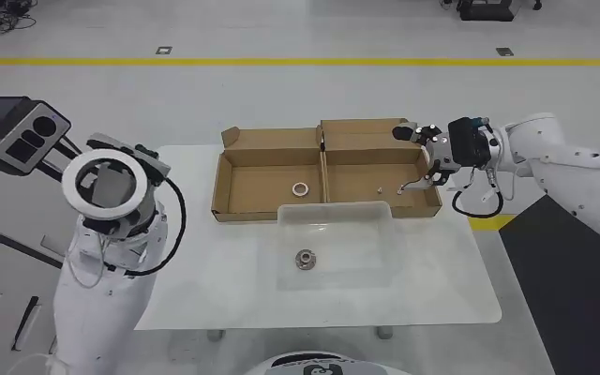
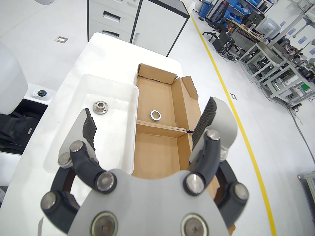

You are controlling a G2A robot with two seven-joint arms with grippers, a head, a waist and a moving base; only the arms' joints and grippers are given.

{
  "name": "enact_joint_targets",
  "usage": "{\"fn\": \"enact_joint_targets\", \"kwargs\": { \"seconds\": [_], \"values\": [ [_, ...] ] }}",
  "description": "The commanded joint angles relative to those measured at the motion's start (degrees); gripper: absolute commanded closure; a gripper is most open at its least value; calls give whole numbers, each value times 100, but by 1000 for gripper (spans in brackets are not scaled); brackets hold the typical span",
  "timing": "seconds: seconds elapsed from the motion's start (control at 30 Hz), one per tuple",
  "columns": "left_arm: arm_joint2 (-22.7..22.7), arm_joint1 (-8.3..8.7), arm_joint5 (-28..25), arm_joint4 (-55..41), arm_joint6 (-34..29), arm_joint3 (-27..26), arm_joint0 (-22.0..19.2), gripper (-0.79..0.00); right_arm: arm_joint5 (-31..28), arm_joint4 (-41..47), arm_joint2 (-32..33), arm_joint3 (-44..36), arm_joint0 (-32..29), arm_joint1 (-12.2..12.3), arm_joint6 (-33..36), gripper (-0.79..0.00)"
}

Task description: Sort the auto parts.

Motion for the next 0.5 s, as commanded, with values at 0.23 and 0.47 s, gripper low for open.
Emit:
{"fn": "enact_joint_targets", "kwargs": {
  "seconds": [0.23, 0.47],
  "values": [
    [-165, 53, 0, 376, -588, 105, -66, 0, 0, 0, 0, 0, 0, 0, 0, -785],
    [-95, 37, 0, 164, -344, 97, -49, 0, 0, 0, 0, 0, 0, 0, 0, -785]
  ]
}}
